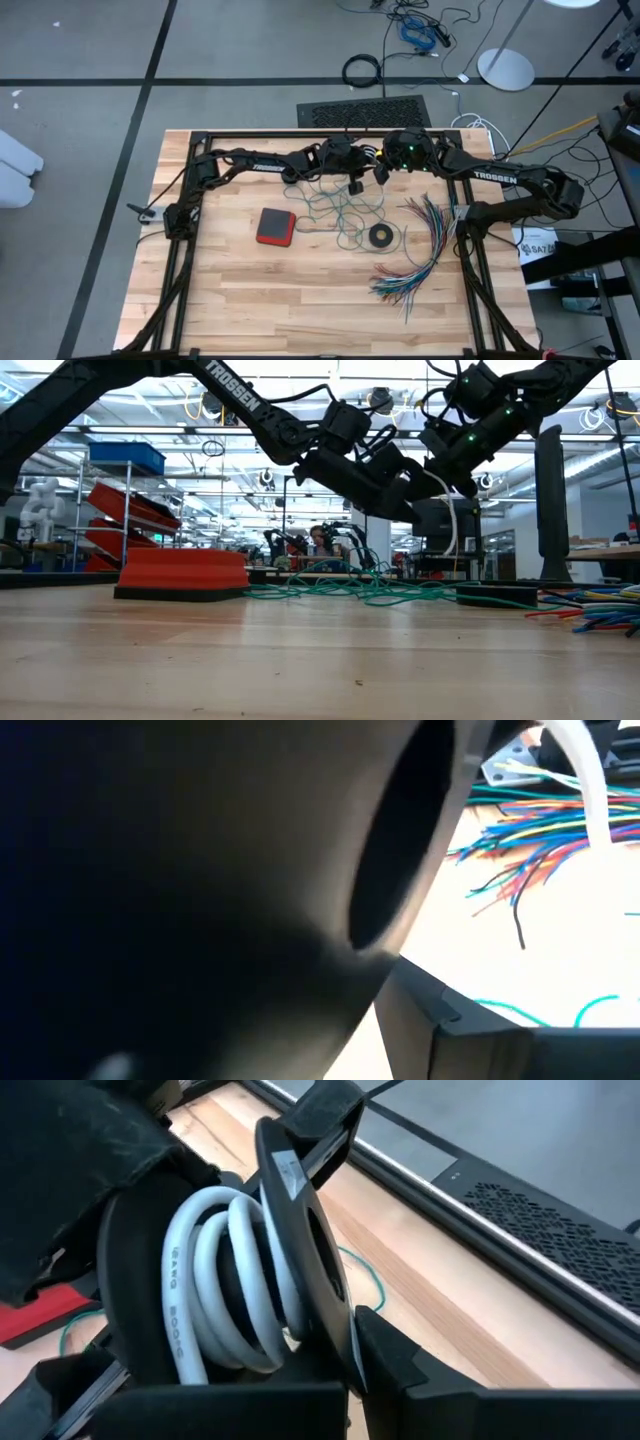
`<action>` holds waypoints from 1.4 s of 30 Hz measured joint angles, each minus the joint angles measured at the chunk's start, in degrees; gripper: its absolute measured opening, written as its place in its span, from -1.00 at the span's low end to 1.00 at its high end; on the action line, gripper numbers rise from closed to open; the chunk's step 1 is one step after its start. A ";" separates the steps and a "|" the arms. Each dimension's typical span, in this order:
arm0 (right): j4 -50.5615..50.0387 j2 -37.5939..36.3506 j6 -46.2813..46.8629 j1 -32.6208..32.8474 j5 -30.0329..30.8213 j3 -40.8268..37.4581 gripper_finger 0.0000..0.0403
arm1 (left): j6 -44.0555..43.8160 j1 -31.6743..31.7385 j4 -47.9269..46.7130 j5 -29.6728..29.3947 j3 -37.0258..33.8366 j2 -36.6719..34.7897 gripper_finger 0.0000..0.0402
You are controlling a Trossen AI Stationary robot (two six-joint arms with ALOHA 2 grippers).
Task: Coiling cords
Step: Coil the white wire cable on the spool
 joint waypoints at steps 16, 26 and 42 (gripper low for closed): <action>-1.10 -4.09 -2.54 -0.13 3.77 0.02 -1.00 | -2.54 2.30 1.08 5.28 -0.07 -0.48 0.02; -0.50 -7.23 -2.76 -0.06 3.67 0.30 -1.00 | -9.58 4.90 5.07 18.12 -2.09 -0.52 0.05; -1.26 -7.31 -3.44 -0.10 5.65 0.10 -1.00 | -21.88 6.54 9.73 40.20 -2.36 -0.54 0.05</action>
